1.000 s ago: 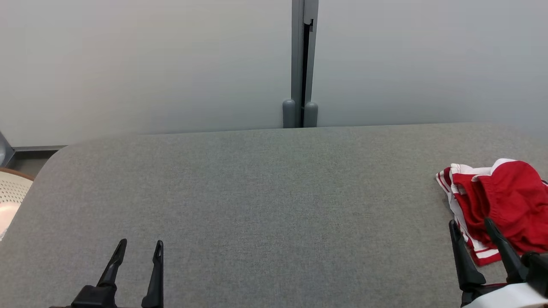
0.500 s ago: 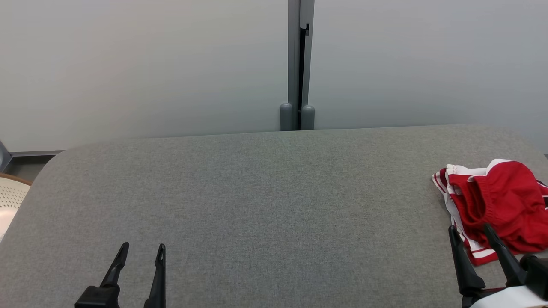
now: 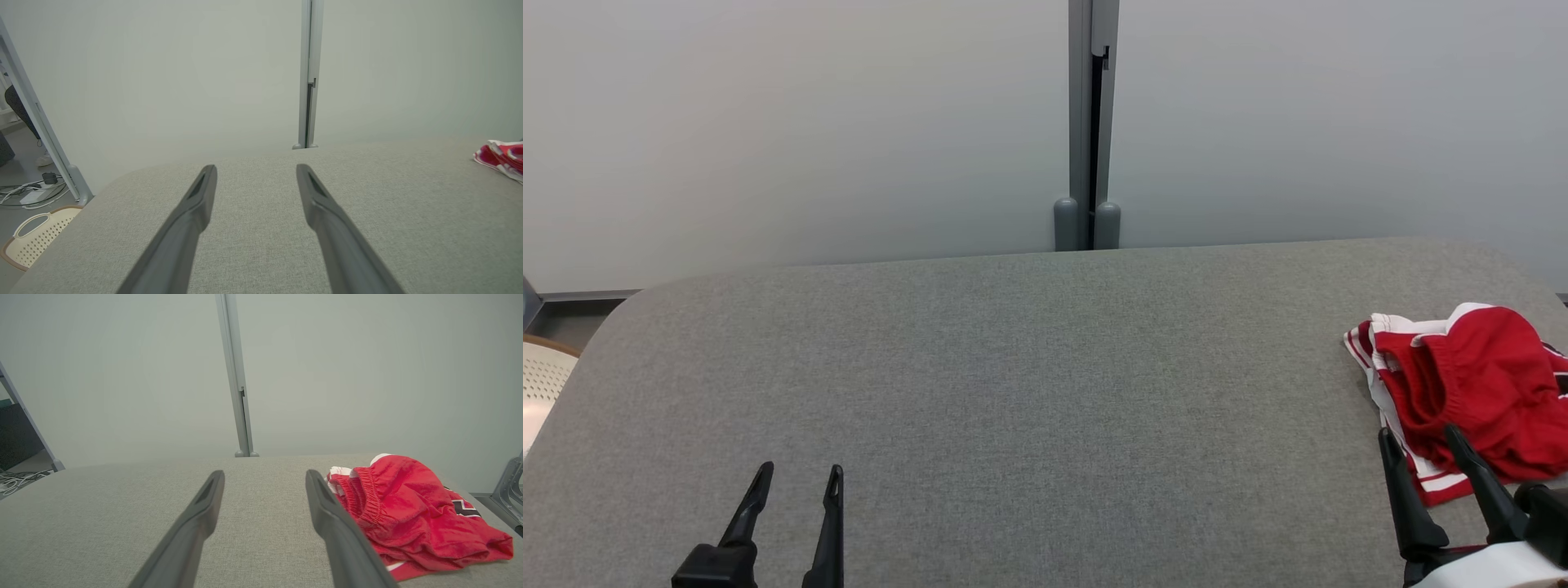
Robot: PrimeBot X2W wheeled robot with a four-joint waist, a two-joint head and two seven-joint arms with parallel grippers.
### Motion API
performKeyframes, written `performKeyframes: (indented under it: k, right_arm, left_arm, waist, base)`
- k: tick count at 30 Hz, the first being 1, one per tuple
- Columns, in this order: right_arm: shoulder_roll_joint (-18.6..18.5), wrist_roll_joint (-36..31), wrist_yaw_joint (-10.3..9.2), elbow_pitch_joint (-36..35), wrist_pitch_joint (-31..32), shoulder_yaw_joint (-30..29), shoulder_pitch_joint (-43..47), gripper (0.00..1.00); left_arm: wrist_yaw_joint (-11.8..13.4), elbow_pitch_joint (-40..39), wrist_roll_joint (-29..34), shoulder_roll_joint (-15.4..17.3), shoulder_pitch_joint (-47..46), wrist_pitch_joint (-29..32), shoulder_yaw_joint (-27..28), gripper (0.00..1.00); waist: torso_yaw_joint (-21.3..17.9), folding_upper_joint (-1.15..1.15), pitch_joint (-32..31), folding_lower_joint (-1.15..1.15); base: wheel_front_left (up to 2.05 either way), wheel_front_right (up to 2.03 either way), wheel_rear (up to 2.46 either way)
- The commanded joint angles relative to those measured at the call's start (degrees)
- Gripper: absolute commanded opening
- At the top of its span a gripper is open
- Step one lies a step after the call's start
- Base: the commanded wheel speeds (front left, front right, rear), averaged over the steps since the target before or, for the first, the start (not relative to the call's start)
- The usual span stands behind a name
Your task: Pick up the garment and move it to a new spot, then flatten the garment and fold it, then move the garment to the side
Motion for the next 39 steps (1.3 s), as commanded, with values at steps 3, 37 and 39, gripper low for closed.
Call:
performKeyframes:
  k: [3,37,39]
  right_arm:
    - [0.1,0.1,0.01,0.5,-0.2,0.0,0.0,0.0]
    - [2.9,28.8,-0.02,6.9,1.7,-2.7,-5.2,0.0]
    - [3.0,30.3,-0.02,7.2,1.8,-2.8,-5.5,0.0]
  left_arm:
    - [0.1,0.2,0.0,-0.1,0.1,0.0,-0.1,0.0]
    - [-6.3,7.1,-29.8,-3.8,-6.0,4.4,5.6,0.0]
    - [-6.6,7.4,-31.3,-4.0,-6.4,4.6,5.9,0.0]
  waist:
    - [-0.1,0.0,0.1,0.0]
    - [0.1,0.0,1.7,0.0]
    - [0.1,0.0,1.8,0.0]
  base:
    - [0.0,0.0,0.0]
    - [0.0,0.0,0.0]
    - [0.0,0.0,0.0]
